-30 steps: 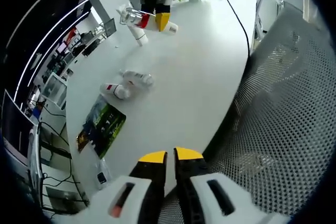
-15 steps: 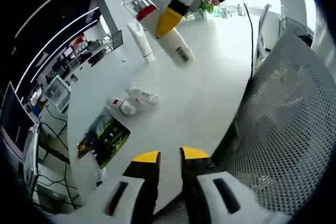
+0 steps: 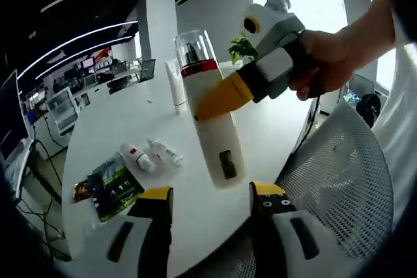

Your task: Arrange the skincare products in the storage area until every visible bottle or jar stands upright without overlapping.

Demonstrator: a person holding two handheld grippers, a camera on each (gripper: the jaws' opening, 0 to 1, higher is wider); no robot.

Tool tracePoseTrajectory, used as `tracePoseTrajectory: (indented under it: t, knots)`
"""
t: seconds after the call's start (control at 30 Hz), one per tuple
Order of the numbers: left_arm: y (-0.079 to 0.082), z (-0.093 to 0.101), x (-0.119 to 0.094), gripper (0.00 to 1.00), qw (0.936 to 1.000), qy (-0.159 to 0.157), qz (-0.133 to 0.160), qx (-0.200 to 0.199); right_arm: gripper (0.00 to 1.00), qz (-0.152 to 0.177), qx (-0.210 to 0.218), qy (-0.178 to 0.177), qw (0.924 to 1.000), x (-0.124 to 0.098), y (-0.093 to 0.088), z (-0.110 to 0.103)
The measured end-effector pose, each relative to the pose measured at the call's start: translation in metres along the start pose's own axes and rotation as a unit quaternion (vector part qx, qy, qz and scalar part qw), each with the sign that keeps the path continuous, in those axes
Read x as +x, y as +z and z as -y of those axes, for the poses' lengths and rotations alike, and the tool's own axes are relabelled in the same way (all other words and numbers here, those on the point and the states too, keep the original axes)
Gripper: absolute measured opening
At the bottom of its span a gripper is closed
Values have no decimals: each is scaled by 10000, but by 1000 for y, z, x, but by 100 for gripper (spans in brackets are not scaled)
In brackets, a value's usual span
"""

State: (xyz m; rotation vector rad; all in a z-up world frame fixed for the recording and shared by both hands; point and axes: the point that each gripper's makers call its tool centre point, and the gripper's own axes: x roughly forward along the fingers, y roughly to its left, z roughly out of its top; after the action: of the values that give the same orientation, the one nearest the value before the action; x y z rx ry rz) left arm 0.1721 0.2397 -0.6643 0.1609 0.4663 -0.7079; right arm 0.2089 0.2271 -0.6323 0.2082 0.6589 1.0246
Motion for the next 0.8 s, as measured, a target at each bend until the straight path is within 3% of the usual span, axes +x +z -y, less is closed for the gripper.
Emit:
tracePoseTrajectory:
  t: [0.07, 0.3, 0.4, 0.5, 0.63, 0.8]
  knots:
    - [8, 4, -2, 48, 9995, -115, 182, -216, 24, 47, -54, 25, 10000, 3, 0, -6]
    - [6, -6, -2, 40, 9995, 64, 100, -283, 24, 188, -141, 257, 9994, 20, 5, -37]
    - [2, -7, -2, 34, 9992, 53, -35, -385, 24, 170, -64, 430, 9989, 27, 3, -51]
    - [-4, -10, -4, 31, 9987, 123, -189, -451, 24, 47, -257, 533, 9982, 31, -6, -61]
    - [-15, -6, -5, 29, 9968, 76, -514, -611, 24, -106, -224, 517, 9984, 30, -15, -60]
    - [-12, -5, -7, 28, 9975, 13, -475, -530, 25, 31, -54, 495, 9988, 26, -15, -60]
